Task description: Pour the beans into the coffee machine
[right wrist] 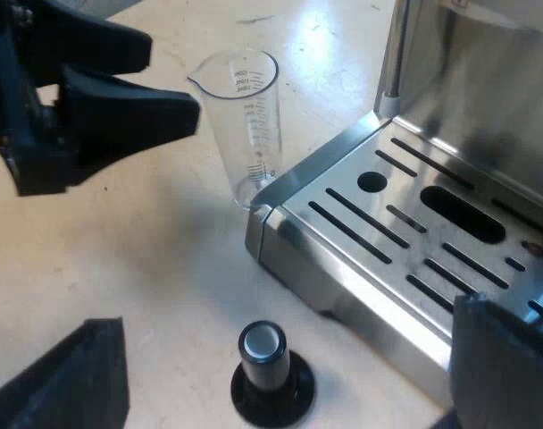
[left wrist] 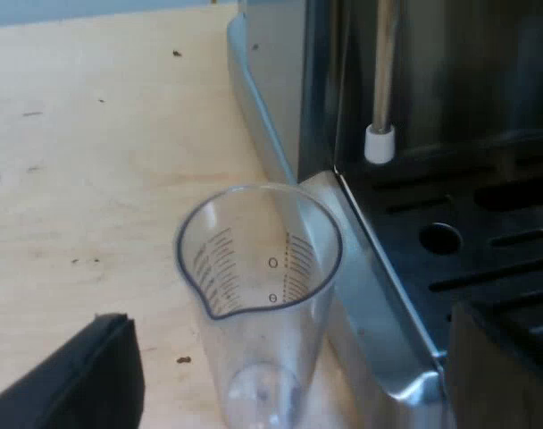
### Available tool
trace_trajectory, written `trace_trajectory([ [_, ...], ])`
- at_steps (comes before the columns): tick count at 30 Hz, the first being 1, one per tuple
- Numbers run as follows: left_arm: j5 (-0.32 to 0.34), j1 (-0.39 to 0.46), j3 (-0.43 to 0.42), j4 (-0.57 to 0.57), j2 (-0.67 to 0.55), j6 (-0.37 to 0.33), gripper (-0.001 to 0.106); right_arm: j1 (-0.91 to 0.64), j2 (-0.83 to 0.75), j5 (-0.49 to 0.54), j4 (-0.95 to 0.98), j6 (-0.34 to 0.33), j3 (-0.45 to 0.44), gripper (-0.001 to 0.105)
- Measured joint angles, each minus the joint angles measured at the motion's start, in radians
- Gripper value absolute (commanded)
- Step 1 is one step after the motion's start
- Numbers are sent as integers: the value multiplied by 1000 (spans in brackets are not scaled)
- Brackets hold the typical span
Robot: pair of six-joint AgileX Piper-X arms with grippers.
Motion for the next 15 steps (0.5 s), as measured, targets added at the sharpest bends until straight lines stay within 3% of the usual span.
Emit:
trace_trajectory([
  [6, 7, 0, 0, 212, -247, 1, 71, 0, -112, 14, 116, 13, 0, 77],
  [11, 8, 0, 0, 316, -362, 3, 71, 0, -209, 20, 197, 31, 0, 77],
  [12, 8, 0, -8, 411, -470, 2, 71, 0, -237, 22, 222, 43, 0, 77],
  [15, 8, 0, -61, 540, -545, 2, 71, 0, -292, 46, 282, 49, 0, 77],
])
